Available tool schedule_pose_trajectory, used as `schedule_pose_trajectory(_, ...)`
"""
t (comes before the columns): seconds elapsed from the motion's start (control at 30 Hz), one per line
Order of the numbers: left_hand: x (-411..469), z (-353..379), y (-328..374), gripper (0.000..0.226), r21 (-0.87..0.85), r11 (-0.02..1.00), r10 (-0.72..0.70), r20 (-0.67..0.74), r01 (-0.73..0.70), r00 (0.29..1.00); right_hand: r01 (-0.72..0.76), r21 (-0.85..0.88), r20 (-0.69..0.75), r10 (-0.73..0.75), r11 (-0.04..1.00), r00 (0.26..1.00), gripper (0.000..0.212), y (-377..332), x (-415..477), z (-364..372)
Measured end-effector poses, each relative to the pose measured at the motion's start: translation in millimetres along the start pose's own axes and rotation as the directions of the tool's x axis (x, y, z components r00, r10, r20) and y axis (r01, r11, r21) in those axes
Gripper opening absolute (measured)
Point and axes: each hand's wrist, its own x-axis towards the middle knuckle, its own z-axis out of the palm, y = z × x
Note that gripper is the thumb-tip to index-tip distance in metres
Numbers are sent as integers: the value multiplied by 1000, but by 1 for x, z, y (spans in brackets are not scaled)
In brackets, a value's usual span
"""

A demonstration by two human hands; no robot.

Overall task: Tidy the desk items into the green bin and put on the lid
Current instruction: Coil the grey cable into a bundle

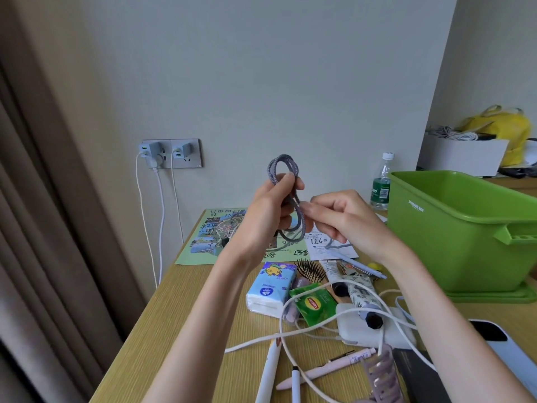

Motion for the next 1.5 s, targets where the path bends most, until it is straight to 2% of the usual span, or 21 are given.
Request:
schedule_pose_trajectory(0.07, 3, -7, -1, 27, -24, 1000, -12, -89, 10, 996, -8, -87, 23, 10, 996, 1000, 38, 1, -2, -6)
schedule_pose_trajectory(0.13, 6, -18, -1, 31, -133, 991, -35, -164, 13, 986, -31, -92, 10, 32, 995, 999, 29, 6, -5, -14)
schedule_pose_trajectory(0.27, 11, -35, 2, 35, -439, 898, -82, -188, -9, 979, -95, -55, -61, 91, 994, 994, 17, 20, -9, -29)
schedule_pose_trajectory(0.33, 11, -37, 0, 34, -491, 871, -105, -213, -14, 971, -118, -35, -72, 116, 992, 991, 16, 27, -10, -33)
schedule_pose_trajectory(0.47, 10, -37, -9, 33, -437, 899, -97, -239, -18, 966, -101, 47, -115, 106, 994, 988, 14, 32, -9, -35)
schedule_pose_trajectory(0.6, 9, -32, -23, 33, -54, 999, -22, -225, 10, 974, -7, 103, -118, 19, 995, 993, 16, 26, -7, -31)
schedule_pose_trajectory(0.7, 5, -26, -28, 34, 191, 978, -58, -134, 83, 989, 46, 89, -131, -34, 995, 991, 17, 19, -4, -25)
schedule_pose_trajectory(0.8, 1, -12, -27, 34, 242, 961, -134, -11, 133, 991, 85, 92, -140, -72, 992, 988, 15, 14, -1, -22)
schedule_pose_trajectory(0.87, -3, -2, -25, 35, 231, 967, -139, 111, 110, 984, 110, 86, -139, -98, 990, 986, 13, 12, 0, -21)
schedule_pose_trajectory(0.97, -10, 9, -20, 31, 288, 957, -77, 316, -19, 946, 141, 99, -118, -129, 985, 985, 13, 10, 1, -19)
schedule_pose_trajectory(1.03, -12, 12, -20, 32, 336, 942, -109, 371, -24, 922, 137, 102, -135, -123, 985, 983, 5, 9, 2, -18)
schedule_pose_trajectory(1.07, -12, 13, -19, 36, 347, 938, -149, 371, 12, 917, 130, 96, -168, -113, 987, 979, 3, 9, 3, -19)
schedule_pose_trajectory(1.13, -10, 12, -18, 39, 334, 937, -225, 350, 103, 909, 127, 102, -262, -96, 987, 960, 16, 10, 4, -20)
schedule_pose_trajectory(1.2, -8, 11, -17, 37, 280, 948, -239, 308, 153, 921, 99, 122, -312, -57, 987, 948, 25, 11, 3, -21)
schedule_pose_trajectory(1.33, 0, 1, -11, 33, 48, 986, -167, 171, 162, 971, 8, 130, -248, 24, 992, 968, 37, 20, 0, -21)
schedule_pose_trajectory(1.43, 4, -6, -11, 32, -72, 992, -104, 45, 107, 994, 18, 79, -211, 0, 997, 977, 36, 21, 1, -15)
schedule_pose_trajectory(1.5, 4, -4, -13, 32, -116, 991, -64, 29, 67, 998, 25, 71, -187, -11, 997, 982, 37, 19, 4, -8)
